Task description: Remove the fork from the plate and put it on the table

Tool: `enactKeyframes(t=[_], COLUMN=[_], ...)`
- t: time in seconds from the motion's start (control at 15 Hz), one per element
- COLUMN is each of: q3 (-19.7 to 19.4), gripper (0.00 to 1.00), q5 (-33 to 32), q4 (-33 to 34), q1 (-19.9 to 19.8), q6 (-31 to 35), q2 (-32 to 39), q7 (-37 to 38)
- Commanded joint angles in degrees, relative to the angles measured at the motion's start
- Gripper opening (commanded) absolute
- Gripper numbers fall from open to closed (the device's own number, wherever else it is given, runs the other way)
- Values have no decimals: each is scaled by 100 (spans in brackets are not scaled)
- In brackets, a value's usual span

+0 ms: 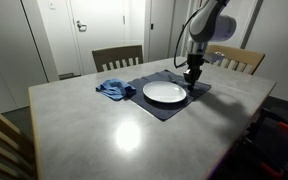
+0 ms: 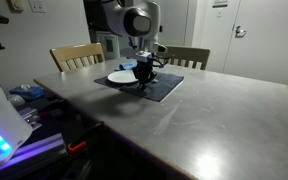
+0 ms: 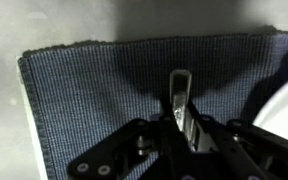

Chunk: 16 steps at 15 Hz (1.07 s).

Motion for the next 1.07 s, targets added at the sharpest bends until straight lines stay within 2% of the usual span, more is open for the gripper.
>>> enactKeyframes(t=[0.0, 0.07, 0.2, 0.67, 1.0], q3=[-59, -65, -81, -188, -216], gripper=[7, 40, 47, 97, 100], q5=[18, -2, -24, -99, -86], q4=[284, 310, 291, -182, -727], q1=[45, 58, 77, 191, 209], q6=[-298, -316, -316, -122, -29], q2=[206, 223, 203, -231, -729], q7=[93, 93, 116, 318, 259])
